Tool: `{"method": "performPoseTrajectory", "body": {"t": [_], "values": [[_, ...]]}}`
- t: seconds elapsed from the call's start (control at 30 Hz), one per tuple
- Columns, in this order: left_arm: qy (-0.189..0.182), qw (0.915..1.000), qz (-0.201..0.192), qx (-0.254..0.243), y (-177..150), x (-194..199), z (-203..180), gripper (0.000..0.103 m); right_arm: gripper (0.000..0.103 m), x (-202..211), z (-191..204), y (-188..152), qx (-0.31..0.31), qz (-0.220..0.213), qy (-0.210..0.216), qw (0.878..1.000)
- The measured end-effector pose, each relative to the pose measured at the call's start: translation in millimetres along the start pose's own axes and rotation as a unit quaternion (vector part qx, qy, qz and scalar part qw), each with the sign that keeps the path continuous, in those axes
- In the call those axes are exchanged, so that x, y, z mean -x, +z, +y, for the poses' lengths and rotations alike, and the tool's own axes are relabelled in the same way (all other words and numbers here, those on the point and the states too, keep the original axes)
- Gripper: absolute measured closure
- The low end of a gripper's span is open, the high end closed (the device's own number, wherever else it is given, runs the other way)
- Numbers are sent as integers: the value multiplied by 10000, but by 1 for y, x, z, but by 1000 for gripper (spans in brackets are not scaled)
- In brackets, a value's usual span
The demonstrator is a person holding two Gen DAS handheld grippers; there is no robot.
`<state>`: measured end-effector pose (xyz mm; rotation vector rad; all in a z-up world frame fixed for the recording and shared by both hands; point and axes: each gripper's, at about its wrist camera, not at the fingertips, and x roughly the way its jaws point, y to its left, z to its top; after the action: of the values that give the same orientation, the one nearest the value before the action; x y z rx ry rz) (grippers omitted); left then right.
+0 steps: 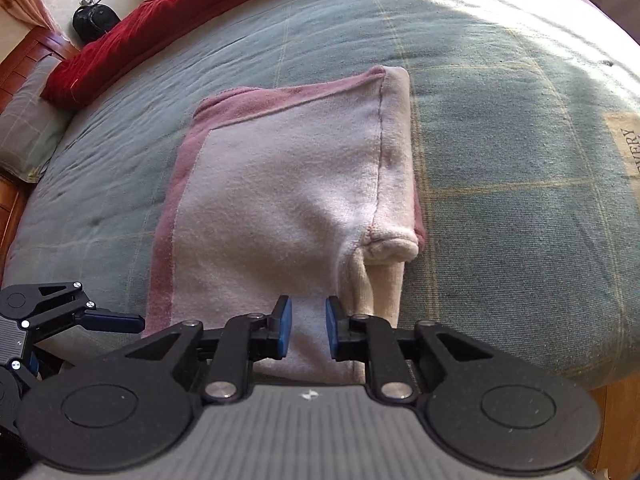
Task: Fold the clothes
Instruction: 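Move both grippers over the folded sweater toward its pink side edge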
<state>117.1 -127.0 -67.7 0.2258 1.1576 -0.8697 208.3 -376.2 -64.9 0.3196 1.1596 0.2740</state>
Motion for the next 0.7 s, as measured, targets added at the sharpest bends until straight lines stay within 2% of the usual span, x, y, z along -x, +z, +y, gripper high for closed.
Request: {"method": "performPoseTrajectory", "body": {"t": [0.17,0.27,0.47,0.7], "values": [[277,9992,295,77,-3,-17,0,25,82,-10,2,0,9,114,-89,9999],[297,9992,270,69,-2,-16,-3,25,82,-13,-3,-1,-91,134,-80,9998],[384,9993,-13,38,7,2,-2,25,82,-5,3,1,-12,33,-159,9999],[683,9963,-442,268,43,11,26,25,81,7,13,17,112,-280,-168,9994]]}}
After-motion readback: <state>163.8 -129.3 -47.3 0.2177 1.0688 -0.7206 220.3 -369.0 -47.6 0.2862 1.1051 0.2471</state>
